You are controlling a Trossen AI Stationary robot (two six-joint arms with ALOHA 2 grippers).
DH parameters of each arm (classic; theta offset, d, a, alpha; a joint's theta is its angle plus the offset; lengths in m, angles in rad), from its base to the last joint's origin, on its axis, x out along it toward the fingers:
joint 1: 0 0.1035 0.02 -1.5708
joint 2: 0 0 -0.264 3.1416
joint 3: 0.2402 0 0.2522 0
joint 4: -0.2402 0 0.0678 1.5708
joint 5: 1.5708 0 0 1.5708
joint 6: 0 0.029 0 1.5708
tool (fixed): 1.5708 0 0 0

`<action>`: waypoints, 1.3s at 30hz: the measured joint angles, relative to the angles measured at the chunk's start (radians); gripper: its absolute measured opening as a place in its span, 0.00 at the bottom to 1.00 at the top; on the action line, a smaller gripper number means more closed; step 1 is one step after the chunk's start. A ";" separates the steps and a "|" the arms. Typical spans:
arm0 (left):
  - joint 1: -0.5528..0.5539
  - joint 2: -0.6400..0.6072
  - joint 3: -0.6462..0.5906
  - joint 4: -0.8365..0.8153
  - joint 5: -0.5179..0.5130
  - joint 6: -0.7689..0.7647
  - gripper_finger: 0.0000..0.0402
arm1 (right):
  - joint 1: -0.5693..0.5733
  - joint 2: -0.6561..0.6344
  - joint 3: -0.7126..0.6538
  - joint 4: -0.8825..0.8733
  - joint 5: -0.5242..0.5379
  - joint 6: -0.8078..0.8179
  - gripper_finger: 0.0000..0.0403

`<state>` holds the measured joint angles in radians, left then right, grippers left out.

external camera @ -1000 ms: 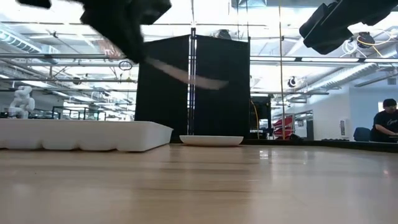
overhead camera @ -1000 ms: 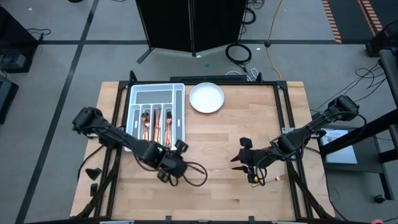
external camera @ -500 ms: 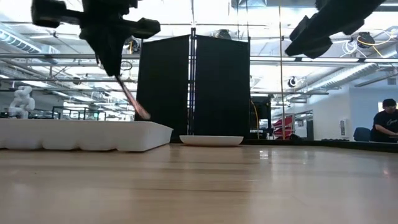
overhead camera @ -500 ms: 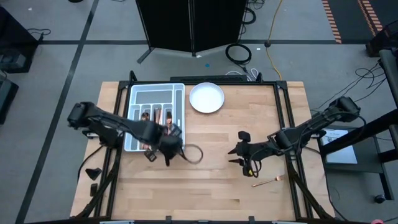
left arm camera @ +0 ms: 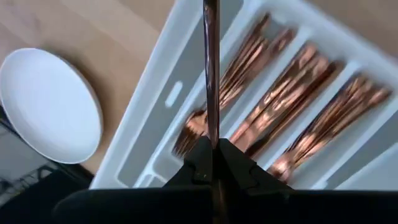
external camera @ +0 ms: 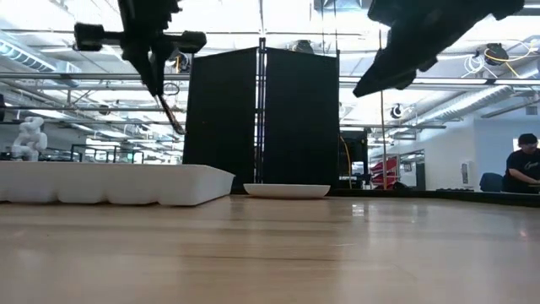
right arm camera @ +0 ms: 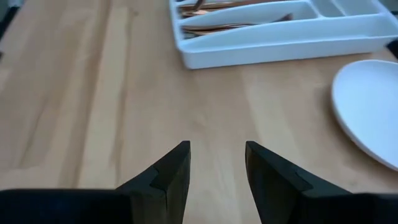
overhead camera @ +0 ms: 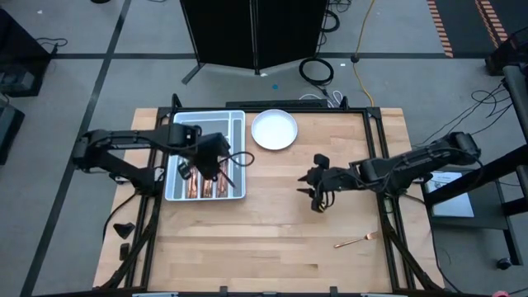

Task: Sort silverware
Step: Put the fork on the silverware tray

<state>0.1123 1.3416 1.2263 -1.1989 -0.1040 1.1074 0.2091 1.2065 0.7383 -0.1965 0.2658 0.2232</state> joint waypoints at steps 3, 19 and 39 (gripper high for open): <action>0.043 0.018 0.000 0.000 0.000 0.129 0.00 | -0.030 0.000 0.000 0.000 0.000 0.000 0.36; 0.118 0.128 -0.018 0.008 0.001 0.454 0.00 | -0.047 0.000 0.000 0.006 0.024 0.067 0.36; 0.108 0.300 -0.130 0.276 -0.061 0.564 0.04 | -0.037 0.000 0.000 -0.004 0.020 0.039 0.36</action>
<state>0.2203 1.6418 1.0958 -0.9224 -0.1653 1.6713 0.1719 1.2067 0.7383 -0.2007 0.2858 0.2627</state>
